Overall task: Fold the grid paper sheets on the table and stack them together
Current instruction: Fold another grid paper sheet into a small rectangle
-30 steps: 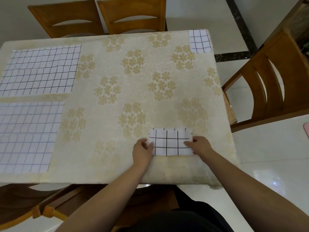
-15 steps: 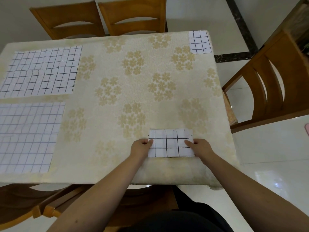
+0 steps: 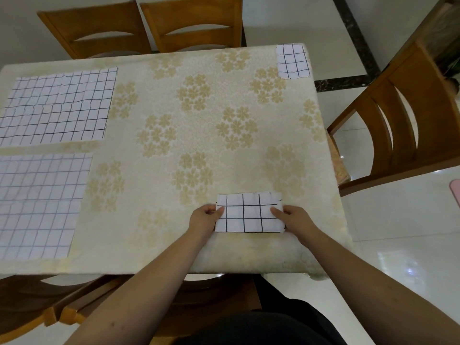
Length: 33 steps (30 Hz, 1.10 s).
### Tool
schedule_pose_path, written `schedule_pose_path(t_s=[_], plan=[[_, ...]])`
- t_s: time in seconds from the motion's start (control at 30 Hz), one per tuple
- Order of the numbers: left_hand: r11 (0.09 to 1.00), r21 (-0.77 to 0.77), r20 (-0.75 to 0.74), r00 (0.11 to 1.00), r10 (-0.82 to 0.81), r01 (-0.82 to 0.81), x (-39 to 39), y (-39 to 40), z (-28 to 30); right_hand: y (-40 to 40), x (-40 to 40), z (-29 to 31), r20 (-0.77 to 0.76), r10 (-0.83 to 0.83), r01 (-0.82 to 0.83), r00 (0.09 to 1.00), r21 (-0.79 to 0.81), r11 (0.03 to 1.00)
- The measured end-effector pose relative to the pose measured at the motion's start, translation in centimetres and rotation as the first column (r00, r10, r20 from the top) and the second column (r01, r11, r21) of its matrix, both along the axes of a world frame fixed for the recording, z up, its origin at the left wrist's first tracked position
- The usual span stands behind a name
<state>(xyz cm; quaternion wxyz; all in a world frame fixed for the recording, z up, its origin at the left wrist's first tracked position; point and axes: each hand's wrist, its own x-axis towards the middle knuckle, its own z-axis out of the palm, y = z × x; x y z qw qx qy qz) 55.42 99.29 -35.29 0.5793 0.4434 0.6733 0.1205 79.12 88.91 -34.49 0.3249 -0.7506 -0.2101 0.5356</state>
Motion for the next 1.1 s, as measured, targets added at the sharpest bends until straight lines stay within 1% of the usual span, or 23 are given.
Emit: schedule_pose_path(t_s=[0.1, 0.23, 0.33, 0.4, 0.6, 0.77, 0.83, 0.97, 1.1], plan=[[0.999, -0.020, 0.027, 0.999, 0.026, -0.026, -0.1, 0.2, 0.4, -0.2, 0.1, 0.1, -0.052, -0.008, 0.009, 0.999, 0.033, 0.999], [0.995, -0.078, 0.115, 0.991, 0.062, -0.054, -0.3, 0.5, 1.3, -0.4, 0.2, -0.3, -0.033, -0.031, 0.032, 0.999, 0.035, 0.999], [0.993, -0.118, 0.185, 0.982, 0.037, -0.015, -0.7, 0.8, 2.1, -0.9, 0.4, -0.3, -0.016, -0.034, 0.035, 0.999, 0.039, 0.999], [0.991, -0.132, 0.201, 0.980, 0.006, 0.021, -0.8, 0.8, 2.7, -1.2, 0.5, -0.1, -0.036, -0.051, 0.052, 0.998, 0.046, 0.998], [0.991, -0.115, 0.216, 0.976, -0.040, 0.066, -1.4, 0.1, 4.4, -2.4, 0.0, 1.3, -0.073, -0.077, 0.083, 0.994, 0.077, 0.994], [0.994, -0.091, 0.242, 0.969, -0.038, 0.061, -2.6, -1.1, 5.7, -3.9, -1.6, 2.9, -0.085, -0.093, 0.103, 0.992, 0.110, 0.989], [0.995, -0.078, 0.242, 0.970, -0.036, 0.056, -3.4, -1.6, 5.9, -4.9, -2.7, 3.7, -0.058, -0.105, 0.111, 0.993, 0.127, 0.986], [0.994, -0.064, 0.244, 0.967, -0.072, 0.090, -5.0, -2.8, 6.5, -7.4, -4.9, 5.0, 0.055, -0.126, 0.118, 0.991, 0.125, 0.985], [0.984, -0.033, 0.243, 0.956, -0.162, 0.175, -6.2, -4.0, 7.0, -10.3, -6.5, 5.8, 0.068, -0.152, 0.140, 0.986, 0.152, 0.978]])
